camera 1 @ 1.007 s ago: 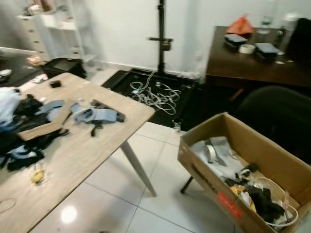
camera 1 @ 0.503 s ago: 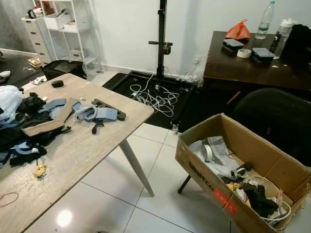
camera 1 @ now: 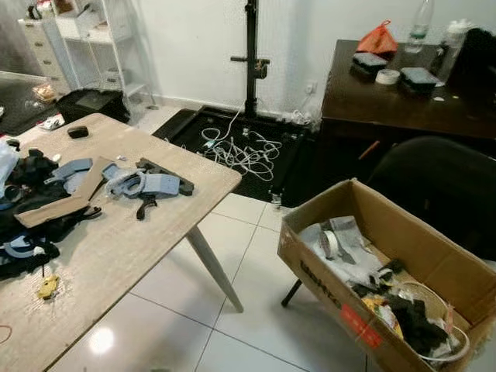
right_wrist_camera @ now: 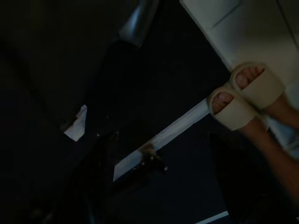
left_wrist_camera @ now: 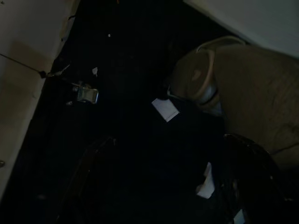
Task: Picking trash to rubbish bin
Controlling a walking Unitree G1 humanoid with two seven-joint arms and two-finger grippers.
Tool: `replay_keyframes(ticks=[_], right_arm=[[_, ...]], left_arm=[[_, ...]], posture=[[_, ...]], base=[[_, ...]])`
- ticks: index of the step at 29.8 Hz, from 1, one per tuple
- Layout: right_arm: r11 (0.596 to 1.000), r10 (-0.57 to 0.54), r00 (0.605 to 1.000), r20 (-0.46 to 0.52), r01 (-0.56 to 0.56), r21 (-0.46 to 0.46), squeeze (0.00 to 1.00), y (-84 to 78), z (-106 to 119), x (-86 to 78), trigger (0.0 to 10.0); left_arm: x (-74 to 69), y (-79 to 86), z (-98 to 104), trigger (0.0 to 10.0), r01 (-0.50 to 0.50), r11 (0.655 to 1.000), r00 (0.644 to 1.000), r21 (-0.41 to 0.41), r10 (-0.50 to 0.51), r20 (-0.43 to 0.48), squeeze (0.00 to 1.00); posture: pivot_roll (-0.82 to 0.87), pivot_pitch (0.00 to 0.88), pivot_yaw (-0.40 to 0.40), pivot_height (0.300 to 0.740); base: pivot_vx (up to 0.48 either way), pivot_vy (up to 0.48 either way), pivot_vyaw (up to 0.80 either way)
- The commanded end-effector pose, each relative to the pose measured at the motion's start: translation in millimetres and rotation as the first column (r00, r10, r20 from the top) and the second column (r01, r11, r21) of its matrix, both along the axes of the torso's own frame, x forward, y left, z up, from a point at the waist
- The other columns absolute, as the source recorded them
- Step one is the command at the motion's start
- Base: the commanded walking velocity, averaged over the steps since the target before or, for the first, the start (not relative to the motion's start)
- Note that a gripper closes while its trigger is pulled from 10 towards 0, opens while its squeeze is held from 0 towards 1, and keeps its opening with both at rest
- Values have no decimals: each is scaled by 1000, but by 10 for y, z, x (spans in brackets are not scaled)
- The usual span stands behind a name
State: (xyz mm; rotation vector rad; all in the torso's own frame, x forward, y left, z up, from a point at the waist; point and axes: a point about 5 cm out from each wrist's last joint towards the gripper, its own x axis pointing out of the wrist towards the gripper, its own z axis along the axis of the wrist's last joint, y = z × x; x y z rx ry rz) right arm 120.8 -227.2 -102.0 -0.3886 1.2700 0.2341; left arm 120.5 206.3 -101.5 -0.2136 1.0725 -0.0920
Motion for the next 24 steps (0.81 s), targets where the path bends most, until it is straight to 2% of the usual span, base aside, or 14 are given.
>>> replay_keyframes(ticks=[1, 24], right_arm=[[1000, 4, 999, -34, -3, 13, 0, 43, -37, -95, 10000], [1000, 4, 999, -41, -3, 29, 0, 64, -34, -70, 10000]], left_arm=[[-132, -49, -49, 10000, -5, 1000, 999, -13, 5, -44, 0], [-166, -15, -52, 10000, 2, 1000, 998, -9, -3, -59, 0]], posture=[[-76, 201, 38, 740], [-80, 202, 40, 740]], base=[[0, 0, 663], [0, 0, 661]])
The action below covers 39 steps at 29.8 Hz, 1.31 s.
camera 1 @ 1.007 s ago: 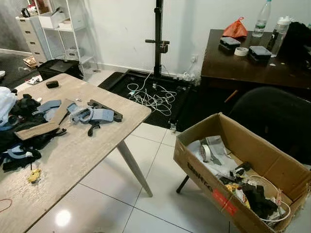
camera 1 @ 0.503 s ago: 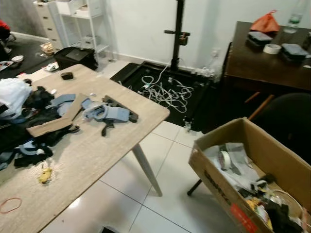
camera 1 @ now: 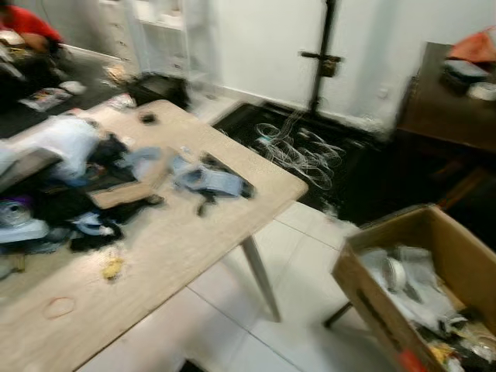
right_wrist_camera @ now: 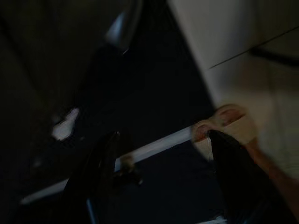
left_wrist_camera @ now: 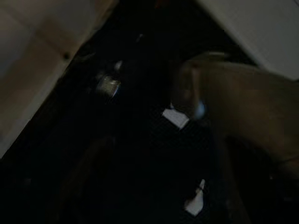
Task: Picking trash to rubbish bin
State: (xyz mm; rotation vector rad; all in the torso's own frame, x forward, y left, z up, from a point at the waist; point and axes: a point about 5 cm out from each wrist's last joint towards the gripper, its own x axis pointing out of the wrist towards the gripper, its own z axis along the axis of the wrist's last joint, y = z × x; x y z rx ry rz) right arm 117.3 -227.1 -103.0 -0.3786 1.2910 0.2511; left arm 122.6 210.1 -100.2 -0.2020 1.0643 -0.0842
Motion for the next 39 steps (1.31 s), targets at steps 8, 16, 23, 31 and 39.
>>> replay_keyframes(ticks=[8, 16, 23, 31, 39], right_arm=[[1000, 0, 1000, -8, 0, 18, 0, 77, -3, 48, 10000], [1000, -18, 1000, 9, 18, 19, 0, 125, 20, 156, 10000], [1000, -14, 1000, 16, 14, 24, 0, 182, 26, 207, 10000], [999, -7, 1000, 9, 6, 50, 0, 209, 12, 174, 10000], [998, 12, 1000, -4, -12, 54, 0, 230, 4, 157, 10000]], left_arm=[[-209, -52, -71, 10000, 10, 1000, 997, -20, -11, -73, 0], [-209, -88, -74, 10000, 37, 999, 997, -30, -39, -73, 0], [-224, -175, -91, 10000, 60, 997, 995, -45, -64, -81, 0], [-260, -363, -134, 10000, 46, 999, 994, -21, -48, -100, 0], [-263, -424, -142, 10000, 54, 998, 993, -22, -56, -107, 0]], posture=[[-79, 202, 40, 740], [-79, 202, 40, 740], [-80, 202, 40, 740], [-77, 205, 38, 740], [-76, 201, 38, 740]], base=[[0, 0, 663], [0, 0, 336], [0, -218, 0], [0, -112, 277], [0, 0, 738]])
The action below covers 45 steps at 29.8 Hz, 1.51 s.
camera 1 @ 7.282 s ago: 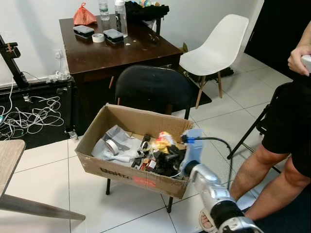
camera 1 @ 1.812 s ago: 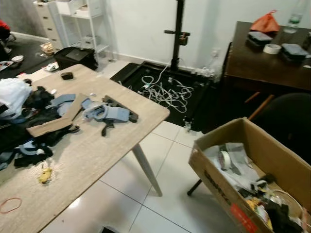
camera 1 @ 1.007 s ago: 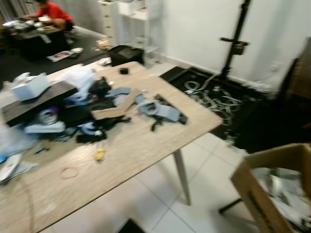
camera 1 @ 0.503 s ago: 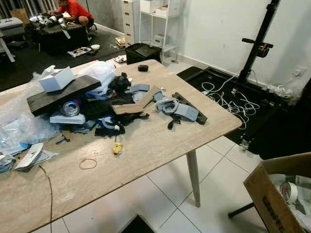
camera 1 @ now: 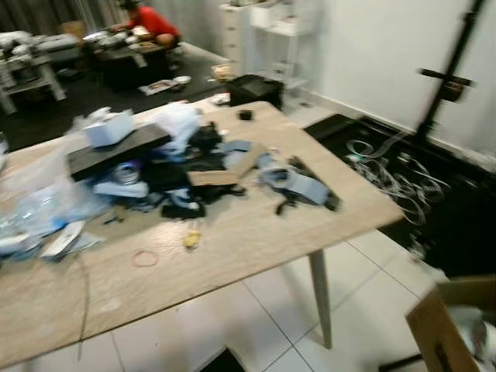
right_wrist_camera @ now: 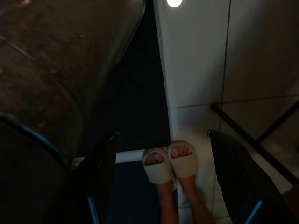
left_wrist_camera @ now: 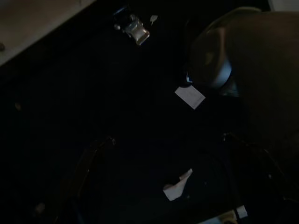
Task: Picking trash to rubbish bin
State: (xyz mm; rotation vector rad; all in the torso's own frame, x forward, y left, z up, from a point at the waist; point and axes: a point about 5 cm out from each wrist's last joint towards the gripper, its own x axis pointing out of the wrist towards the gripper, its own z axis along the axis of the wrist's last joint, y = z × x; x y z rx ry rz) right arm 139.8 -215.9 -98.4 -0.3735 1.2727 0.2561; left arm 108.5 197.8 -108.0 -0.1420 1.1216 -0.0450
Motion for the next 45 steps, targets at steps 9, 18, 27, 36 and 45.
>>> replay_keyframes(ticks=[9, 18, 27, 36, 45], right_arm=[[998, 18, 999, -30, -16, 61, 0, 141, -49, -83, 10000], [997, 24, 999, -41, -21, 71, 0, 154, -58, -108, 10000], [999, 2, 999, -40, 1, 54, 0, 133, -63, -127, 10000], [998, -7, 999, -35, 9, 54, 0, 126, -60, -119, 10000], [998, -11, 1000, -29, 13, 64, 0, 137, -58, -108, 10000]], left_arm=[[-61, -130, -30, 10000, 58, 996, 997, -69, -61, -41, 0], [-29, -121, -22, 10000, 71, 995, 996, -66, -74, -43, 0], [-207, -56, -58, 10000, 43, 997, 995, -58, -48, -91, 0], [-224, -56, -63, 10000, 44, 997, 993, -57, -50, -106, 0], [-218, 6, -53, 10000, 46, 998, 993, -46, -51, -106, 0]], posture=[[-78, 189, 37, 740], [-78, 188, 36, 740], [-76, 199, 38, 740], [-78, 202, 39, 740], [-75, 197, 41, 740]], base=[[0, 0, 738], [0, 0, 737], [0, 0, 0], [-220, 0, 0], [-356, 0, 0]])
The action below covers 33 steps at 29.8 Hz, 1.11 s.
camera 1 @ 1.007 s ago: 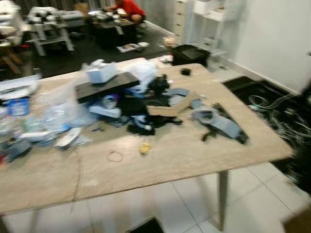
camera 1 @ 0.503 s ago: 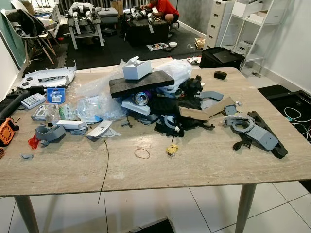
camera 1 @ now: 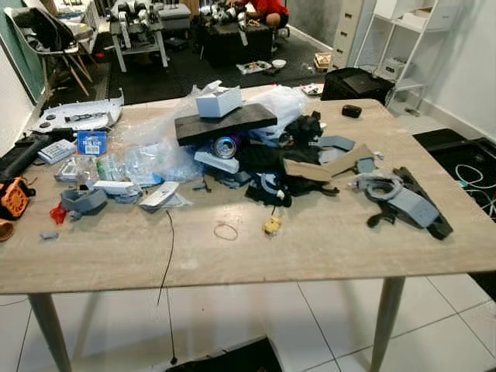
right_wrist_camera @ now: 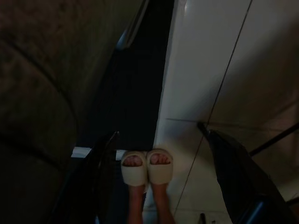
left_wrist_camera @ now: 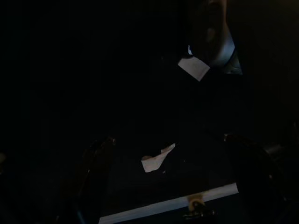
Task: Picking trash to rubbish bin
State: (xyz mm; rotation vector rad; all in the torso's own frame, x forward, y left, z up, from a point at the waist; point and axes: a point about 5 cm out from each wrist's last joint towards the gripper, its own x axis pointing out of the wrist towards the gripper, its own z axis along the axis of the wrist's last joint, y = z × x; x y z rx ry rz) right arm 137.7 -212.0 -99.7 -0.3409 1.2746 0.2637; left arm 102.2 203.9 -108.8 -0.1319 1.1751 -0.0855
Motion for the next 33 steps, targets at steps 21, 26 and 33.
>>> replay_keyframes(ticks=[21, 26, 33], right_arm=[[999, 1, 1000, -22, 0, 41, 0, 98, -43, -84, 10000], [999, 2, 1000, -20, -1, 47, 0, 101, -42, -82, 10000], [999, 5, 1000, -21, -4, 49, 0, 101, -39, -75, 10000]], left_arm=[[-54, -53, -26, 10000, 18, 1000, 999, -8, -19, -37, 0], [-57, -46, -25, 10000, 23, 1000, 999, -5, -23, -35, 0], [-40, -29, -17, 10000, 35, 999, 999, -4, -35, -28, 0]], posture=[[-79, 193, 38, 740], [-79, 193, 38, 740], [-78, 194, 34, 740]], base=[[-284, 0, 0], [0, 0, 585], [0, 0, 725]])
